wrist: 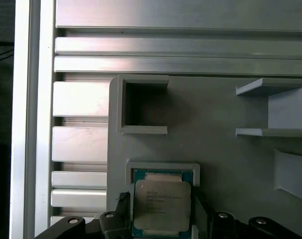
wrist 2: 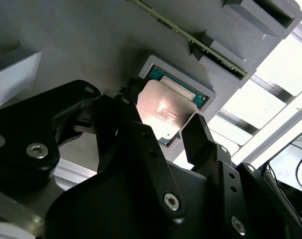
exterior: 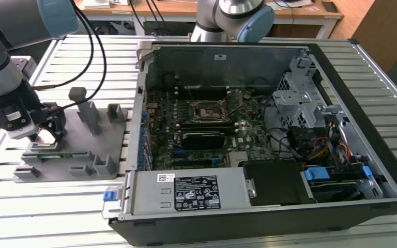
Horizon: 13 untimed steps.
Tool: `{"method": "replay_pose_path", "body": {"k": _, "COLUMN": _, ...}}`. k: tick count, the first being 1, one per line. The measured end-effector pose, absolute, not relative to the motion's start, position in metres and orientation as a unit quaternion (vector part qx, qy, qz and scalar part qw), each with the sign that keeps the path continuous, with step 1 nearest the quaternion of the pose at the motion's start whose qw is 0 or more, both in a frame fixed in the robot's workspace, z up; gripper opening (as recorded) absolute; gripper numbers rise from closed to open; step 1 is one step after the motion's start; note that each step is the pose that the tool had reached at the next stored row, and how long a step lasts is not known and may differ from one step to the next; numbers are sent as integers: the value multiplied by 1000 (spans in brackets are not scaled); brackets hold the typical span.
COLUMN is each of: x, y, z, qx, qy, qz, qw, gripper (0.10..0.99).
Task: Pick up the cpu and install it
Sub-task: 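Pick up the cpu and move it towards the insertion slot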
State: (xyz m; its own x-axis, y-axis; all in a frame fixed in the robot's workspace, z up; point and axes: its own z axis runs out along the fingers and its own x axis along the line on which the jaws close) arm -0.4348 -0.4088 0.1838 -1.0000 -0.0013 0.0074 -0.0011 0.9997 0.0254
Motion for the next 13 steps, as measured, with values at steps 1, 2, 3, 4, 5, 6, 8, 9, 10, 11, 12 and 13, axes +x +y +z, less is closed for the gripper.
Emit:
{"method": "replay_pose_path", "body": {"k": 1, "x": -435, "y": -409, "z": 184, "qx": 1, "qy": -1000, "qz": -13, "qw": 4, "gripper": 616}}
{"method": "replay_pose_path", "body": {"k": 2, "x": -435, "y": -409, "z": 184, "qx": 1, "qy": -1000, "qz": -13, "qw": 4, "gripper": 616}}
{"method": "replay_pose_path", "body": {"k": 3, "x": -435, "y": -409, "z": 184, "qx": 1, "qy": -1000, "qz": -13, "qw": 4, "gripper": 616}}
{"method": "replay_pose_path", "body": {"k": 4, "x": -435, "y": -409, "z": 184, "qx": 1, "qy": -1000, "qz": -13, "qw": 4, "gripper": 616}}
{"method": "replay_pose_path", "body": {"k": 5, "x": -435, "y": -409, "z": 184, "qx": 1, "qy": -1000, "qz": -13, "qw": 4, "gripper": 600}}
{"method": "replay_pose_path", "body": {"k": 6, "x": -435, "y": -409, "z": 184, "qx": 1, "qy": -1000, "qz": -13, "qw": 4, "gripper": 600}}
{"method": "replay_pose_path", "body": {"k": 8, "x": -435, "y": -409, "z": 184, "qx": 1, "qy": -1000, "qz": -13, "qw": 4, "gripper": 541}}
{"method": "replay_pose_path", "body": {"k": 9, "x": -435, "y": -409, "z": 184, "qx": 1, "qy": -1000, "qz": -13, "qw": 4, "gripper": 541}}
{"method": "replay_pose_path", "body": {"k": 10, "x": -435, "y": -409, "z": 184, "qx": 1, "qy": -1000, "qz": -13, "qw": 4, "gripper": 541}}
{"method": "replay_pose_path", "body": {"k": 11, "x": -435, "y": -409, "z": 185, "qx": 1, "qy": -1000, "qz": -13, "qw": 4, "gripper": 541}}
{"method": "replay_pose_path", "body": {"k": 12, "x": -435, "y": -409, "z": 187, "qx": 1, "qy": -1000, "qz": -13, "qw": 4, "gripper": 541}}
{"method": "replay_pose_path", "body": {"k": 13, "x": -435, "y": -409, "z": 189, "qx": 1, "qy": -1000, "qz": -13, "qw": 4, "gripper": 541}}
